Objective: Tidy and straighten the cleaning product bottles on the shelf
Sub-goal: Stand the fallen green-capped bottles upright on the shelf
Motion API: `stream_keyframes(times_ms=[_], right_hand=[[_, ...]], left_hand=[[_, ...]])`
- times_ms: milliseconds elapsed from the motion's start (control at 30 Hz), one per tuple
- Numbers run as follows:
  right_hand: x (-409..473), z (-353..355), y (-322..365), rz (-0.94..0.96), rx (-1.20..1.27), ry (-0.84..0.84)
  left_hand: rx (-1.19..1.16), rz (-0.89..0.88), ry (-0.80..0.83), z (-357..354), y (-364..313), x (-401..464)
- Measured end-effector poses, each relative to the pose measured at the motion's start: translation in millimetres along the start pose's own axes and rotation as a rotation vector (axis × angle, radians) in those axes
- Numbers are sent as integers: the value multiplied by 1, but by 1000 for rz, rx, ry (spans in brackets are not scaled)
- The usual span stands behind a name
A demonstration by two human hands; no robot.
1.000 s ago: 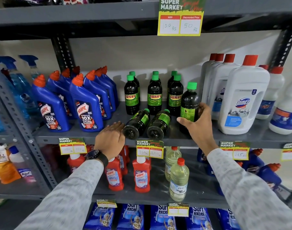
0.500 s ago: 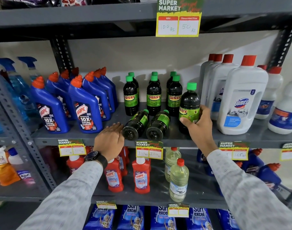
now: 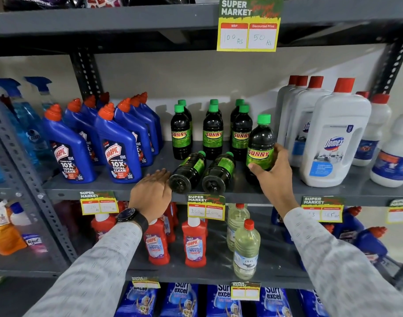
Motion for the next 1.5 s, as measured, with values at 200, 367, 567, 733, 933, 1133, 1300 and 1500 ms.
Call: stream_keyframes(times_ms=[200, 367, 567, 733, 933, 1133, 1300, 1500], right_hand=[[-4, 0, 3, 22, -79, -43], [-4, 1, 4, 11, -89, -17], [-15, 9, 15, 12, -134, -66], [-53, 13, 79, 372, -300, -292], [-14, -48, 101, -22, -709, 297], [-13, -83, 72, -379, -381, 590], [-11, -81, 73, -403, -274, 557], [2, -47, 123, -63, -209, 334]], left_hand=[[-2, -1, -2, -1, 1, 1], [5, 0, -2, -2, 2, 1], [-3, -12, -7, -1, 2, 1], [5, -10, -10, -1, 2, 0], [8, -42, -15, -1, 2, -1], [-18, -48, -18, -2, 4, -1], [-15, -53, -8, -4, 6, 1], [2, -65, -15, -5, 6, 1]])
Point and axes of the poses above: each hand's wrist, its own x-axis towards the middle knuckle, its own z-axis out of the back of the hand, y = z × x, the point moved 7 cm from there along x, towards the middle knuckle, and after that the axes turned 9 degrees about -x, right-handed, at the moved point
